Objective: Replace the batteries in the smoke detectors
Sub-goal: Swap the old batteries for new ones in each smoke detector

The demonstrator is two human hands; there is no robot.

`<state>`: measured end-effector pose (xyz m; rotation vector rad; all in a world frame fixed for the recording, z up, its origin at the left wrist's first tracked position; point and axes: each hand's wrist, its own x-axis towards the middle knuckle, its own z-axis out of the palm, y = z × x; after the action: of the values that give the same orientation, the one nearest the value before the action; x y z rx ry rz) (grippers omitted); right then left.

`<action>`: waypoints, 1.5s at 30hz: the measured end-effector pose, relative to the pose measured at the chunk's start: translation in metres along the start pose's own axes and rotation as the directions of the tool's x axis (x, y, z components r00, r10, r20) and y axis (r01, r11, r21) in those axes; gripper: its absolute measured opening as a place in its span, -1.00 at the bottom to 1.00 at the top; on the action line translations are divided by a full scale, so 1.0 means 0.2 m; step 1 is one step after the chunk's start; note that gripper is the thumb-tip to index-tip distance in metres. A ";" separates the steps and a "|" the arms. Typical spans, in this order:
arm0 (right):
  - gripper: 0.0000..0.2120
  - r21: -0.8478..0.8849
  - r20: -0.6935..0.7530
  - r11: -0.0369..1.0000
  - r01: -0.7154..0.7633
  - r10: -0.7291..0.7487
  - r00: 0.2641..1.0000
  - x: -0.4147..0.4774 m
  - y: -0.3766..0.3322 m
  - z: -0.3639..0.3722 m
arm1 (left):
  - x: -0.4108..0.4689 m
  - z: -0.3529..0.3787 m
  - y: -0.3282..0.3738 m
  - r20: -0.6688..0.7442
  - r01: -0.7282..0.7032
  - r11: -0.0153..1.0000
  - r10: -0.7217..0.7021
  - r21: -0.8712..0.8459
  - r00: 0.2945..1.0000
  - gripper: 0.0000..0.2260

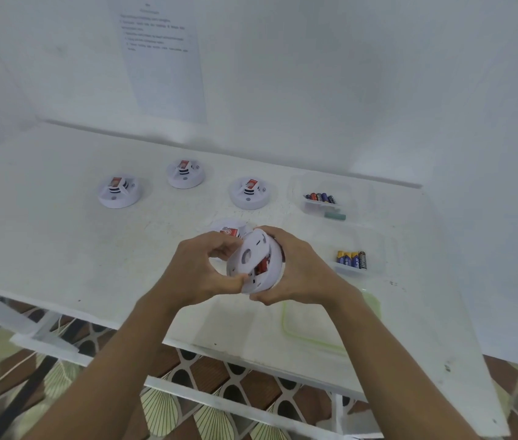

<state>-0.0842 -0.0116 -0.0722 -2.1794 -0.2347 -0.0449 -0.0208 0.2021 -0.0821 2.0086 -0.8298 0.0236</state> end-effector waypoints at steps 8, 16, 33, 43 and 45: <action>-0.11 0.114 -0.068 0.993 -0.033 0.041 0.997 -0.02 0.02 0.01 | -0.07 -0.07 -0.11 -0.001 0.120 0.991 -0.120 -0.052 0.993 -0.46; 0.00 0.273 -0.121 0.954 -0.120 0.158 0.980 -0.04 0.07 0.03 | -0.16 -0.15 -0.26 0.203 0.286 0.915 -0.349 0.284 0.915 -0.35; -0.19 0.486 -0.166 0.870 -0.085 0.187 0.968 -0.01 -0.01 0.14 | -0.13 -0.07 -0.01 0.060 0.359 0.921 -0.354 -0.152 0.933 -0.75; -0.40 0.590 -0.115 0.799 -0.117 0.227 0.967 -0.04 -0.05 0.18 | 0.00 0.03 0.11 0.091 0.407 0.692 -0.446 -0.596 0.891 -0.72; -0.53 0.598 -0.197 0.799 -0.066 0.226 0.954 -0.04 -0.05 0.18 | 0.01 0.03 0.12 0.108 0.392 0.694 -0.416 -0.603 0.903 -0.76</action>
<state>-0.0966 0.0213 -0.0862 -1.5401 0.0731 -0.1493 -0.0344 0.1890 -0.0666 1.5058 -0.2804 -0.4175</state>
